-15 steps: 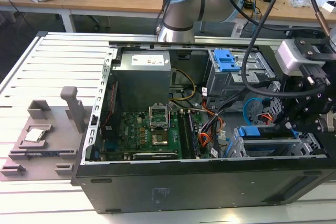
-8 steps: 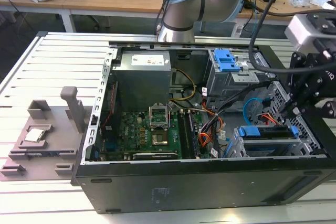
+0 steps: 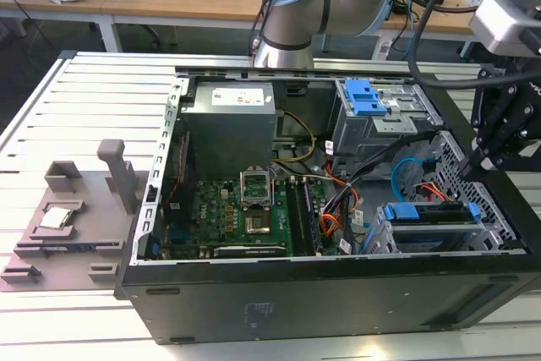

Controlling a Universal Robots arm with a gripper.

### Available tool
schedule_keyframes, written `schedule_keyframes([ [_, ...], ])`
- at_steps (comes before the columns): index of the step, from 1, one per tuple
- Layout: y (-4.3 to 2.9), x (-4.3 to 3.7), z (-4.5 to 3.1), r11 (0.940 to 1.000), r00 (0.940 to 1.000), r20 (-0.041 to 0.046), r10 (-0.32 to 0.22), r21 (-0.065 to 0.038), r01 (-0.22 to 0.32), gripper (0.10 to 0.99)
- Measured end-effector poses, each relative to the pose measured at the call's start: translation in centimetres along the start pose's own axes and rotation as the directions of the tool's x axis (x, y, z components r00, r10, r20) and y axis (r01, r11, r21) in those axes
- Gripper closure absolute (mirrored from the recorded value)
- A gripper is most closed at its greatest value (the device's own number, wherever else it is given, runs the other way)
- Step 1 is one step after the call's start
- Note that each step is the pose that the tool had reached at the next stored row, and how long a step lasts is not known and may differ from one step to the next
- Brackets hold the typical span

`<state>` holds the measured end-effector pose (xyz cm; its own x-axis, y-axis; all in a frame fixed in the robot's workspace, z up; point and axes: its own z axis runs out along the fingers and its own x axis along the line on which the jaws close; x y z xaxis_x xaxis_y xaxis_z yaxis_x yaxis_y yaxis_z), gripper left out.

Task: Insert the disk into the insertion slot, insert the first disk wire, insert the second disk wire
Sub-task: 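Insert the first disk wire, then insert the second disk wire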

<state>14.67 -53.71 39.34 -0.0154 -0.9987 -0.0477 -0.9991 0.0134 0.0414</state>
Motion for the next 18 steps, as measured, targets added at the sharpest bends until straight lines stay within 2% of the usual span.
schedule_keyframes([
  [15,0.00,-0.01,-0.12,1.0000,1.0000,-0.0011,0.000,0.000,0.000,0.973],
  [16,0.01,-0.01,-0.13,1.0000,1.0000,-0.0011,0.000,0.000,0.000,0.851],
  [18,0.01,-0.01,-0.14,1.0000,1.0000,-0.0011,0.000,0.000,0.000,0.725],
])
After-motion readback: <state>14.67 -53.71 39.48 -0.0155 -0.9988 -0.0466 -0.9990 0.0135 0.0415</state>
